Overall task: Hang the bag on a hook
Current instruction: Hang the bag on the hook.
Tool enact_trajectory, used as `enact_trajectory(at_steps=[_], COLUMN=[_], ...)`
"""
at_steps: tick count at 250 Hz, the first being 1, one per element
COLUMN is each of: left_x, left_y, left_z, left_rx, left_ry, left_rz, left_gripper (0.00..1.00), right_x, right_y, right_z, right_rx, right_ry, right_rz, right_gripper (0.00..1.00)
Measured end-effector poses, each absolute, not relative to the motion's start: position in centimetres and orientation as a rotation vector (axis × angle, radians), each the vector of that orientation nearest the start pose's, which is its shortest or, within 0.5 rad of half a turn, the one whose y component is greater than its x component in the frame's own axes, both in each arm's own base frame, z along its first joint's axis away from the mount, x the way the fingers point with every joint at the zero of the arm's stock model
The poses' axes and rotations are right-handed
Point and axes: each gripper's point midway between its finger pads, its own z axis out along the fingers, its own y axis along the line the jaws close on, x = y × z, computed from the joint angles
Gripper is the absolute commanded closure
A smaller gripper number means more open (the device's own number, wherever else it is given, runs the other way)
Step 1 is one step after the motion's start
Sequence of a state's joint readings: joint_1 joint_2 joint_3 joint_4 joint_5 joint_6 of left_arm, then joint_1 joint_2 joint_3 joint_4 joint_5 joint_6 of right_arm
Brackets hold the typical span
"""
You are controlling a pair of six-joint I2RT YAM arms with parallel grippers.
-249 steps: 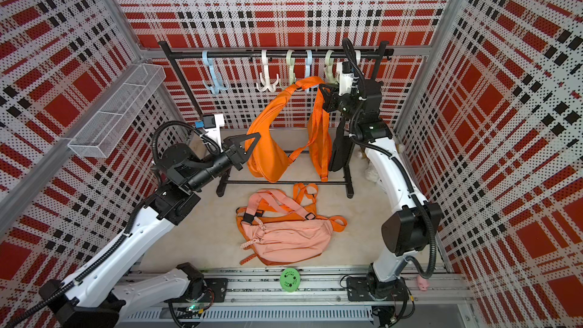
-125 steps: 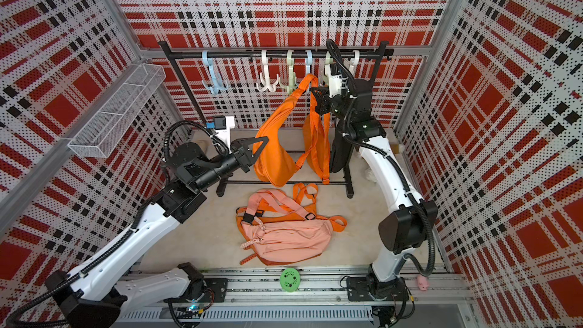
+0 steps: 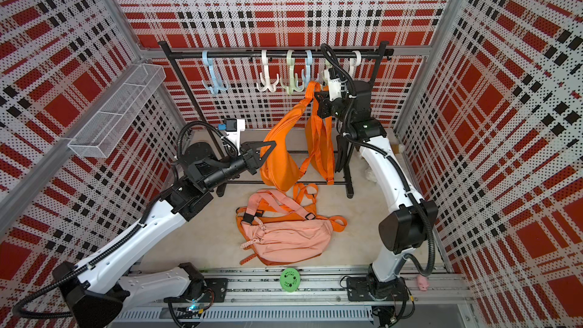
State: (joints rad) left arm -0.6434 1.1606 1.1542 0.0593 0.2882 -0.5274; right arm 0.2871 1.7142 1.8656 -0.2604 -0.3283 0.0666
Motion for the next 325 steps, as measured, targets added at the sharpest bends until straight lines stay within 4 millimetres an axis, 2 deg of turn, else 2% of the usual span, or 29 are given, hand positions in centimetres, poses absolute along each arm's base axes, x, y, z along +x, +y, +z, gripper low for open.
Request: enact_trajectory(at_steps=[89,130,192,229,269,306,325], left_x=[30.1,30.7,31.5,31.8,32.1,31.8,31.6], left_y=[-28.9,-29.0,-28.1,-27.9,-28.2,-28.7,-29.1], left_z=[40.6,39.9,40.3,40.6,40.0,38.1,37.4], left_rx=[0.331,0.306,0.249,0.228,0.22,0.215,0.218], left_ry=[1.662,1.687,1.682,1.673,1.691,1.727,1.743], left_rz=[-1.145,-1.163,-1.195,-1.228,-1.253,-1.264,-1.272], left_gripper=[1.0,1.0,1.0,1.0,1.0,1.0,1.0], right_x=[49.0,48.7,48.7,49.2,49.5,49.6,49.5], right_y=[19.6,20.0,20.7,21.0,20.7,19.9,19.4], right_z=[42.9,42.5,44.4,44.5,42.8,39.7,39.1], right_rx=[-0.446,-0.455,-0.458,-0.456,-0.447,-0.435,-0.422], right_ry=[1.708,1.729,1.729,1.748,1.803,1.872,1.889], right_rz=[0.477,0.479,0.463,0.448,0.416,0.366,0.336], right_gripper=[1.0,1.0,1.0,1.0,1.0,1.0,1.0])
